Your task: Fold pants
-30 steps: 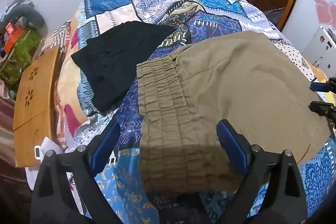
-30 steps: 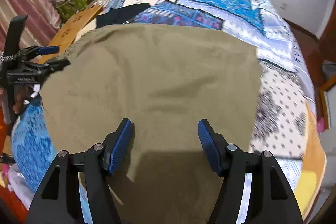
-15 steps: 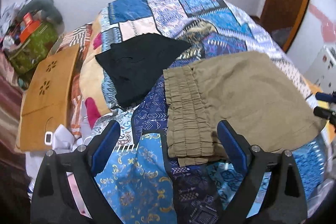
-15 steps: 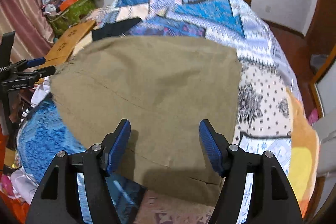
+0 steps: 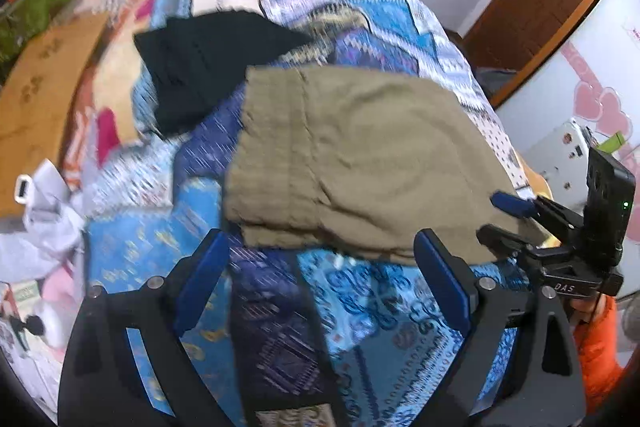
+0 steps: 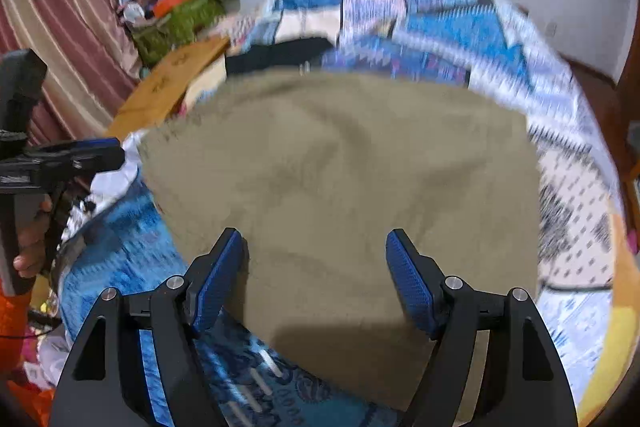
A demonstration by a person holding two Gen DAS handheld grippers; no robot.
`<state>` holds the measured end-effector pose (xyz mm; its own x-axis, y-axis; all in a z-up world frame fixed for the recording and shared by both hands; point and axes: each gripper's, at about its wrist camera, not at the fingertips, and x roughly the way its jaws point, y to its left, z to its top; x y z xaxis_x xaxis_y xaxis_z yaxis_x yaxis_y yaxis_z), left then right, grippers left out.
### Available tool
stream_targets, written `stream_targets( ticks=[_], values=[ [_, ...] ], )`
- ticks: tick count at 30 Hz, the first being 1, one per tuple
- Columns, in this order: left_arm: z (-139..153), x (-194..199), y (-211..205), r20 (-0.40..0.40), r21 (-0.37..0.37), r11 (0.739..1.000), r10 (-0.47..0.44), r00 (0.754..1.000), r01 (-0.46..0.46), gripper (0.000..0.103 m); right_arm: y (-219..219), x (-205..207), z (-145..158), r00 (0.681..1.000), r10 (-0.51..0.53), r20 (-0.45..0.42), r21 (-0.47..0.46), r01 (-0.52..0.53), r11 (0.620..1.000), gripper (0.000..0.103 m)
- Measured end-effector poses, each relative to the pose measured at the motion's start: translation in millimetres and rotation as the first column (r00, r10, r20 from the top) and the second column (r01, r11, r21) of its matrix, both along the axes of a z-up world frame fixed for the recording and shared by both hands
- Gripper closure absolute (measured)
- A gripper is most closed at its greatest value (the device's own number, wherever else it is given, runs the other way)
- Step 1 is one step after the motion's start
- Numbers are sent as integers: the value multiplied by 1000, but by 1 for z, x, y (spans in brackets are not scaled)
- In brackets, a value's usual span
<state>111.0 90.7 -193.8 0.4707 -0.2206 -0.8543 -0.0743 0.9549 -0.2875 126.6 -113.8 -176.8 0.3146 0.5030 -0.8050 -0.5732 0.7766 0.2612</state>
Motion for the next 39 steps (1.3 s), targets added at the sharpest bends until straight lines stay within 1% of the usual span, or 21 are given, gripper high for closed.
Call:
stream_targets(
  ticks=[2, 4, 7, 10, 13, 15, 17, 18, 19, 21, 24, 26, 27, 28, 29, 30, 31, 32, 35, 36, 39],
  values=[
    [-8, 2, 0, -31, -88, 996, -19, 999, 16, 9, -2, -3, 2, 1000, 17, 11, 6, -17, 1000, 31],
    [-18, 6, 0, -72, -159, 987, -15, 997, 3, 9, -4, -4, 2, 1000, 22, 11, 9, -22, 1000, 30],
    [-31, 14, -1, -111, -224, 974, -15, 994, -10, 8, -3, -7, 1, 1000, 22, 21, 16, -22, 1000, 30],
    [-36, 22, 1, -122, -279, 960, -5, 992, -29, 1, -4, -7, 0, 1000, 17, 17, 31, -18, 999, 30],
    [-41, 36, 8, -142, -339, 939, 13, 990, -61, 1, -4, -6, 0, 1000, 16, 17, 38, -17, 999, 29],
    [-44, 46, 17, -153, -384, 917, 46, 987, -103, 1, -4, -5, -1, 1000, 15, 15, 44, -16, 999, 29],
    [-44, 50, 24, -152, -394, 910, 76, 985, -131, 8, -4, -6, -1, 1000, 13, 14, 49, -14, 999, 29],
    [-43, 52, 26, -149, -366, 919, 96, 984, -145, 23, -5, -6, -1, 1000, 12, 14, 51, -13, 999, 29],
    [-41, 53, 27, -144, -333, 930, 115, 983, -157, 32, -5, -6, -1, 1000, 11, 14, 54, -11, 998, 29],
    [-38, 52, 27, -132, -278, 944, 146, 980, -178, 56, -6, -6, -1, 1000, 7, 13, 57, -8, 998, 29],
    [-29, 45, 27, -76, -222, 959, 166, 983, -178, 66, -8, -5, -1, 1000, 2, 7, 66, -3, 998, 29],
    [-17, 36, 28, -21, -171, 969, 175, 984, -176, 67, -13, -3, 1, 1000, -7, -23, 106, 10, 994, 29],
    [-11, 31, 27, 6, -136, 974, 184, 983, -181, 68, -17, -1, 2, 999, -12, -46, 135, 18, 991, 30],
    [-4, 25, 26, 36, -79, 979, 193, 981, -190, 68, -23, 0, 4, 997, -22, -71, 162, 33, 986, 32],
    [2, 21, 27, 61, -27, 980, 200, 978, -199, 69, -25, 0, 5, 996, -33, -77, 165, 45, 985, 32],
    [10, 15, 26, 103, 58, 975, 208, 973, -214, 69, -29, -1, 7, 996, -50, -76, 157, 62, 986, 32],
    [16, 12, 25, 128, 104, 969, 209, 970, -222, 69, -32, -2, 9, 996, -60, -69, 148, 69, 987, 32],
    [24, 6, 24, 166, 175, 955, 209, 964, -238, 69, -35, -4, 10, 996, -64, -58, 139, 71, 988, 32],
    [40, -5, 18, 250, 327, 907, 189, 950, -266, 70, -42, -11, 9, 996, -81, -23, 67, 83, 994, 32],
    [46, -7, 11, 283, 382, 885, 163, 945, -267, 70, -44, -14, 10, 997, -77, -9, 63, 77, 995, 32],
    [56, -10, -10, 341, 489, 833, 91, 936, -259, 70, -48, -16, 9, 996, -85, -6, 57, 85, 995, 32]
  ],
)
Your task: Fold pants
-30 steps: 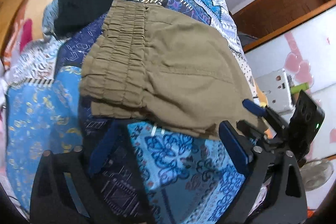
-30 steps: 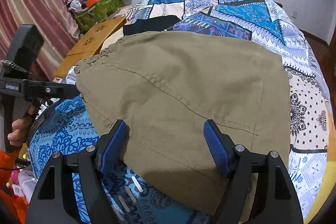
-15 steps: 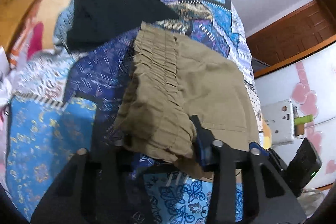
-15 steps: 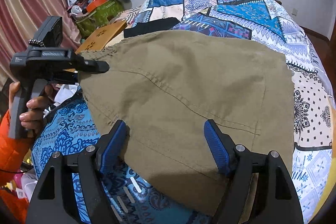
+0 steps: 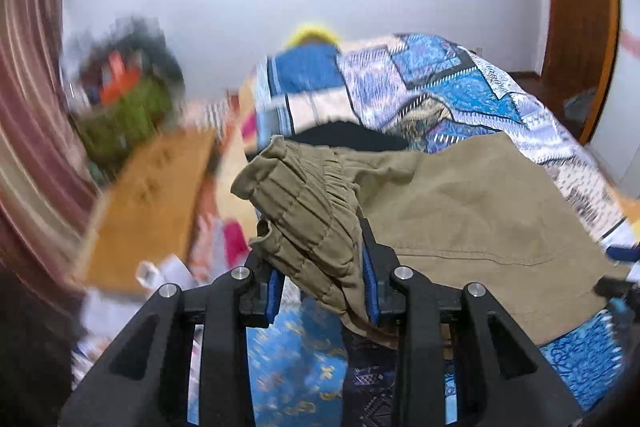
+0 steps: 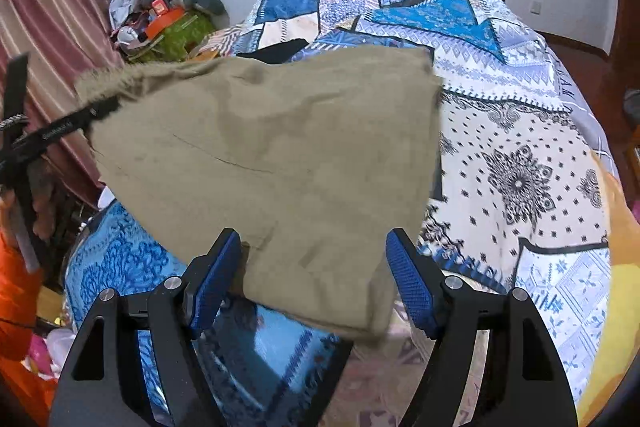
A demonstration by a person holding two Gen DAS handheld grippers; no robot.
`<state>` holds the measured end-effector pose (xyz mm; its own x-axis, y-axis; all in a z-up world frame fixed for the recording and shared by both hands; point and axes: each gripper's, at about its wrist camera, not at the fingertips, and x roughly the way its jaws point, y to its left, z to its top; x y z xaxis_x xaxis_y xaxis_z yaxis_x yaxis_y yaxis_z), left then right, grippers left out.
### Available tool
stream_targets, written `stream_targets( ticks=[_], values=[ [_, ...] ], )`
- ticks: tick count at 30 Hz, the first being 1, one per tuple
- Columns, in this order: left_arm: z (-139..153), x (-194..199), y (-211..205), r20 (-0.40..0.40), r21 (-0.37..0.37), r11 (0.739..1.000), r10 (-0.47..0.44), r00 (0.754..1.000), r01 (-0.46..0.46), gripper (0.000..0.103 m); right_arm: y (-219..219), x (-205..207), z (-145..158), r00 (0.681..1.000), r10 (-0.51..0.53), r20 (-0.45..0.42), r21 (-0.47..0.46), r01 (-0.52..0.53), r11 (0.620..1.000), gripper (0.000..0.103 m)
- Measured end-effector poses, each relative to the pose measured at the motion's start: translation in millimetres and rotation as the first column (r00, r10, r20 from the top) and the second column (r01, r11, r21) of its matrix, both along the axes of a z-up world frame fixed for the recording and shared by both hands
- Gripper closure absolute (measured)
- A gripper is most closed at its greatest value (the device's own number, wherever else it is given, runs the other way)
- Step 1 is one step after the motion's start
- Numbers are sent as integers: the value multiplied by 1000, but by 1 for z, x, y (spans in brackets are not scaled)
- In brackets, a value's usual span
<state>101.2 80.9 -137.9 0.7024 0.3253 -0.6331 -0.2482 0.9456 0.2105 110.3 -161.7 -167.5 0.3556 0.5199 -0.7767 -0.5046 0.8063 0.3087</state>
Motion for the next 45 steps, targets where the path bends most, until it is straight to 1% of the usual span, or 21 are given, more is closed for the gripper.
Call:
stream_targets(
  ticks=[1, 2, 3, 5, 6, 9, 10, 11, 12, 13, 17, 19, 24, 29, 30, 32, 34, 36, 38, 40, 45],
  values=[
    [4, 0, -11, 20, 50, 999, -17, 1000, 16, 70, -1, 1, 0, 1000, -2, 1, 0, 2, 1000, 32],
    [8, 1, -19, 36, 77, 996, -35, 999, 33, 71, 0, 1, -1, 1000, -5, 3, 1, 5, 1000, 32],
    [12, 3, -27, 50, 92, 994, -57, 997, 52, 71, 0, 2, -1, 1000, -7, 3, 3, 7, 1000, 30],
    [21, 9, -40, 68, 83, 992, -104, 992, 98, 73, -1, 3, -2, 1000, -10, 5, 8, 10, 1000, 29],
    [27, 15, -46, 73, 64, 990, -128, 989, 124, 74, -1, 4, -3, 1000, -11, 5, 12, 11, 1000, 29],
    [42, 24, -58, 80, -33, 977, -210, 974, 213, 76, -2, 4, -3, 1000, -13, 6, 25, 13, 1000, 29],
    [46, 28, -61, 82, -83, 965, -241, 967, 247, 78, -3, 2, -3, 1000, -15, 5, 29, 15, 999, 29],
    [49, 32, -63, 87, -138, 949, -272, 958, 282, 79, -3, 3, -4, 1000, -17, 5, 34, 17, 999, 29],
    [52, 33, -66, 89, -171, 937, -292, 952, 304, 80, -3, 2, -4, 1000, -19, 4, 39, 19, 999, 28],
    [53, 39, -70, 84, -218, 916, -327, 941, 337, 80, -3, 2, -4, 1000, -19, 5, 42, 19, 999, 28],
    [50, 58, -90, 40, -325, 856, -413, 910, 403, 80, -4, 3, -6, 1000, -21, 4, 59, 21, 998, 27],
    [43, 66, -104, 13, -352, 834, -450, 893, 425, 80, -5, 3, -6, 1000, -22, 3, 67, 21, 998, 27],
    [23, 77, -136, -64, -369, 802, -526, 848, 470, 80, -8, 4, -7, 1000, -29, 0, 84, 29, 996, 27],
    [2, 76, -161, -139, -372, 785, -574, 807, 495, 80, -17, 5, -8, 998, -52, -23, 105, 54, 993, 28],
    [1, 74, -164, -148, -371, 784, -579, 802, 498, 79, -19, 5, -8, 998, -57, -22, 102, 59, 993, 28],
    [-3, 75, -166, -174, -372, 784, -585, 792, 498, 69, -22, 4, -7, 998, -66, -18, 92, 68, 993, 28],
    [-6, 75, -166, -185, -408, 769, -597, 780, 492, 41, -25, 3, -6, 997, -75, -13, 87, 75, 993, 28],
    [-3, 73, -162, -163, -426, 760, -598, 785, 491, 31, -29, 2, -4, 996, -84, -7, 83, 85, 993, 28],
    [4, 69, -156, -141, -401, 770, -588, 797, 496, 27, -33, 1, -2, 995, -95, 2, 79, 95, 992, 28],
    [9, 68, -145, -130, -369, 794, -560, 818, 484, 23, -37, -1, 0, 994, -107, 2, 87, 106, 990, 28],
    [10, 75, -105, -145, -303, 869, -448, 882, 391, 22, -44, 0, 7, 990, -140, 2, 113, 139, 984, 28]
  ],
)
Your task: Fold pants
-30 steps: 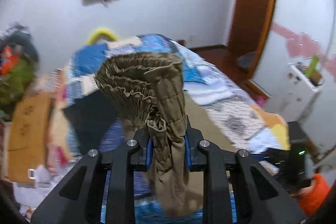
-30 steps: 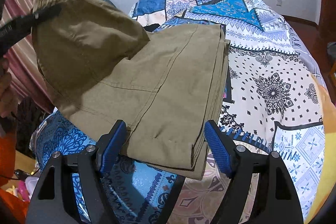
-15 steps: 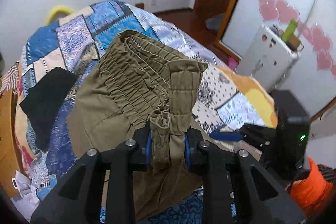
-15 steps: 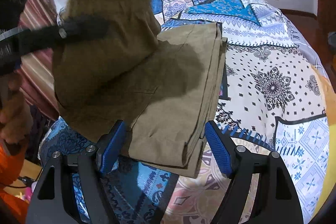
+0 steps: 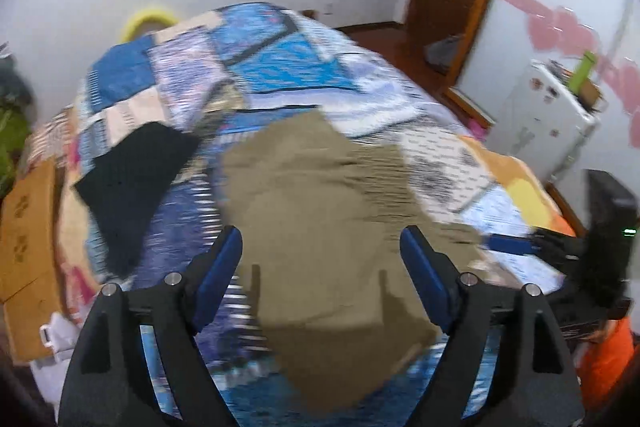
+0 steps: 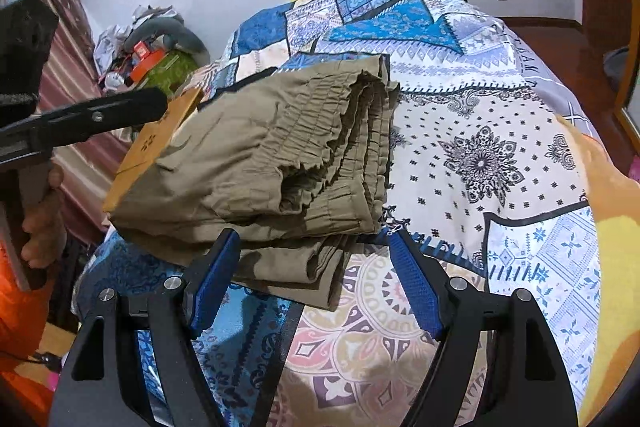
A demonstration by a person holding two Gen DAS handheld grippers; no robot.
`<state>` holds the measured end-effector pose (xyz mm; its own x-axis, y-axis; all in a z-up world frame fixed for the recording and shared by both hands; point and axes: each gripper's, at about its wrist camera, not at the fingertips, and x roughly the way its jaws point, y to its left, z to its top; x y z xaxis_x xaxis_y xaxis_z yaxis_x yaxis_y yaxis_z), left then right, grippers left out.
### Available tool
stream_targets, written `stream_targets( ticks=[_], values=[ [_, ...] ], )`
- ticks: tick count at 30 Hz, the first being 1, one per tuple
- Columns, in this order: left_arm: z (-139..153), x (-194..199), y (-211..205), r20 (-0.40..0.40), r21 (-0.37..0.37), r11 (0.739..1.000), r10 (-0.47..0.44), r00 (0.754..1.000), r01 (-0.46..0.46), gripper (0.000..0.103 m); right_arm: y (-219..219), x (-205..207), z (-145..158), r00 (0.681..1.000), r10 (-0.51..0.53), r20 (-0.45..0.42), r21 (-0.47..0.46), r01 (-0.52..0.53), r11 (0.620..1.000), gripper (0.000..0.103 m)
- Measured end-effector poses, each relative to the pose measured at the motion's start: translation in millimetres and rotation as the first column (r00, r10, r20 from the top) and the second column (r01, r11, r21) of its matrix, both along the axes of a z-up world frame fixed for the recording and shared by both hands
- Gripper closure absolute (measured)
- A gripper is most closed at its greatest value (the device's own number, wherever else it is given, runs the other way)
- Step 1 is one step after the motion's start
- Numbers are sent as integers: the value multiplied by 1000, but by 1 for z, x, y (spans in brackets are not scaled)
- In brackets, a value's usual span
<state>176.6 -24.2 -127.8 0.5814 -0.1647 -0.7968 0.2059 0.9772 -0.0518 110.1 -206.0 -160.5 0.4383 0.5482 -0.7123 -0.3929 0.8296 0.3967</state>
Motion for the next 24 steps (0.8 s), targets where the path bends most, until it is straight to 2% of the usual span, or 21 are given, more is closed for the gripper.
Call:
stream_targets(
  ticks=[4, 10, 17, 24],
  values=[
    [-3, 16, 36, 16, 58, 994, 90, 996, -91, 20, 1, 1, 12, 999, -16, 35, 14, 15, 1000, 28],
    [-15, 56, 65, 6, 100, 986, 137, 991, -137, 19, 10, 13, 19, 997, -54, 63, 41, 52, 998, 28],
    [-40, 116, 63, -39, 143, 985, 107, 993, -101, 18, 19, 25, -15, 999, -39, -12, -20, 39, 999, 28],
    [-95, 179, 42, -178, 181, 983, 52, 983, -19, 18, 15, 31, -18, 999, -28, -29, -2, 28, 1000, 24]
  ],
)
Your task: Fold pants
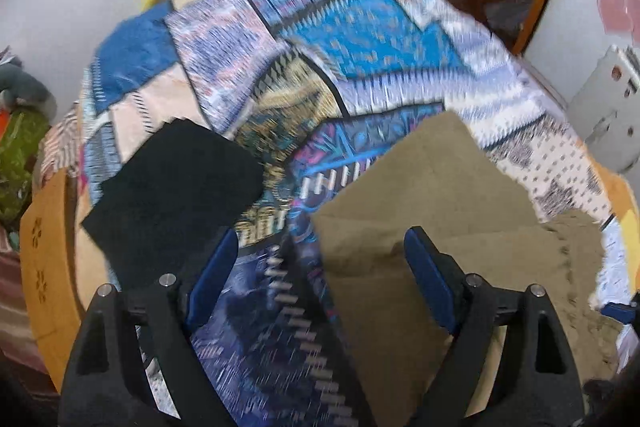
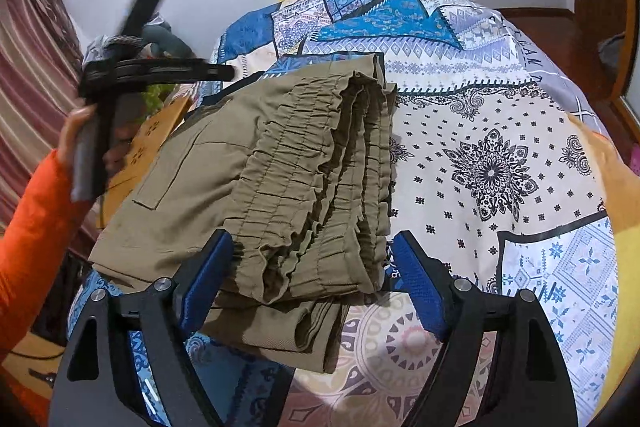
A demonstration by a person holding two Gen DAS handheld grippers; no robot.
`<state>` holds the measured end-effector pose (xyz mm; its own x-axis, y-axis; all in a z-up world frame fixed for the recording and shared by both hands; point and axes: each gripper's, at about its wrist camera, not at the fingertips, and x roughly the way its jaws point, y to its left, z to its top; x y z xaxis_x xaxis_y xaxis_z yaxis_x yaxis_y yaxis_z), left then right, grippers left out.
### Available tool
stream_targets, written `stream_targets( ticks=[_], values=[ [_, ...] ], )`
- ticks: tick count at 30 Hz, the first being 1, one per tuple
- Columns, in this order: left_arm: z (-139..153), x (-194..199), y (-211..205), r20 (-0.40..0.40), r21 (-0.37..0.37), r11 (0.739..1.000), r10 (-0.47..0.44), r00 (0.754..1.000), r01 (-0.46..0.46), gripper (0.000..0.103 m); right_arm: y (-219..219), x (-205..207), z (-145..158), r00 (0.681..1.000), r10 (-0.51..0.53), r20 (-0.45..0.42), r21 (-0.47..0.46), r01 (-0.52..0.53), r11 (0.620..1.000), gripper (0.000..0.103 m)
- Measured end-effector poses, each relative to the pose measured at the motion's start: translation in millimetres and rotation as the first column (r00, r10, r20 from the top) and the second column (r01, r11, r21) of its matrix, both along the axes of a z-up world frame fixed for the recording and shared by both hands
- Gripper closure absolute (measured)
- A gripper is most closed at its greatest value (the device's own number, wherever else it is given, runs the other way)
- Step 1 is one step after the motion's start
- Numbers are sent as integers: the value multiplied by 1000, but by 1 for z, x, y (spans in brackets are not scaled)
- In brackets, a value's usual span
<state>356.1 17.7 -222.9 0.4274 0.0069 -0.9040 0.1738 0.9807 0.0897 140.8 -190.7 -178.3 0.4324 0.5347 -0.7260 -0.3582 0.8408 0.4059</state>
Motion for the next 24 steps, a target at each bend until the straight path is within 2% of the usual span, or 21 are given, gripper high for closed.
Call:
stream_targets(
  ticks=[1, 2, 4, 6, 11, 16, 24],
  values=[
    [-10, 5, -4, -24, 29, 1000, -7, 1000, 8, 18, 0, 0, 0, 1000, 0, 0, -1, 0, 1000, 24],
    [-25, 9, -7, -45, 94, 996, 2, 999, 2, 17, 1, 1, 0, 1000, -1, 0, -1, 1, 1000, 24],
    [-44, 11, -11, -59, 147, 989, 13, 998, -4, 8, 0, 1, 1, 1000, -7, 3, -2, 7, 1000, 24],
    [-48, 4, -7, -1, 154, 988, 25, 1000, -24, 1, -2, 0, 4, 1000, -16, 11, -11, 16, 1000, 24],
    [-49, -8, 13, -13, 111, 991, 72, 997, -71, 1, -10, 1, 10, 999, -45, 17, -18, 45, 999, 24],
    [-44, -30, 23, 14, 165, 982, 89, 996, -90, 1, -21, 0, 16, 995, -86, 42, -42, 88, 995, 22],
    [-32, -75, 49, 17, 196, 968, 155, 988, -155, 1, -29, -15, 25, 993, -101, 66, -36, 104, 994, 22]
  ],
)
